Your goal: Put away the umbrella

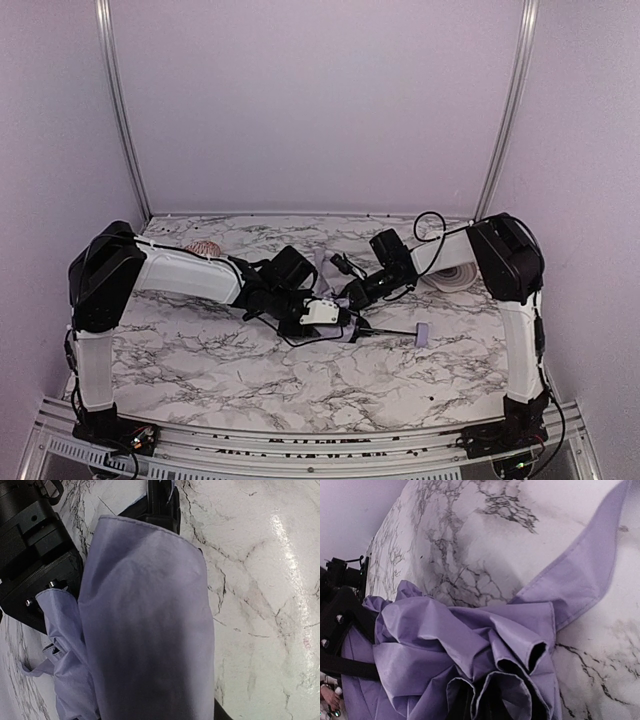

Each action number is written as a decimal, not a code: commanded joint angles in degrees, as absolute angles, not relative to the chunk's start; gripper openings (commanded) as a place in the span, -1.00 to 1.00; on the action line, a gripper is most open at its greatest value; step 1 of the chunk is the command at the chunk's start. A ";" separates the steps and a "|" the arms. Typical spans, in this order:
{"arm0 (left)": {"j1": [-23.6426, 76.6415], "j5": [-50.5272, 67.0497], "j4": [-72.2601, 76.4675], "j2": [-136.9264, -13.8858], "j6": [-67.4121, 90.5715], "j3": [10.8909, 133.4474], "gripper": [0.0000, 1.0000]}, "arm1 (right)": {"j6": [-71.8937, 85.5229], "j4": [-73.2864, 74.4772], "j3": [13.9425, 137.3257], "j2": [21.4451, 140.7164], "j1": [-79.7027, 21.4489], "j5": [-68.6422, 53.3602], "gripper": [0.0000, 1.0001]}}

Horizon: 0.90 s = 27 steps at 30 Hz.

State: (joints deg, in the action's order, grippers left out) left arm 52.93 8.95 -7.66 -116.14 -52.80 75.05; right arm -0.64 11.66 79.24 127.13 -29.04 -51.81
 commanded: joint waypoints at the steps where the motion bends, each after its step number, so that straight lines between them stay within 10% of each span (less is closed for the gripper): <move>1: 53.85 18.53 -21.15 -120.33 -46.93 78.73 -0.50 | -10.97 20.30 80.01 126.59 -31.30 -52.17 -0.74; 16: 52.87 26.10 -32.79 -126.30 -34.23 79.71 -0.59 | -4.07 10.32 69.42 103.50 -18.38 -42.90 -0.30; 27: 51.19 29.95 -42.58 -131.84 -31.10 86.17 -0.66 | -38.11 -8.60 40.04 71.49 -38.10 -21.12 -0.15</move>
State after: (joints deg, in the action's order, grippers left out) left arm 50.85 29.06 -25.45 -124.53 -34.35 89.08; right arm -18.35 -0.58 47.20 78.61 -31.03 -29.04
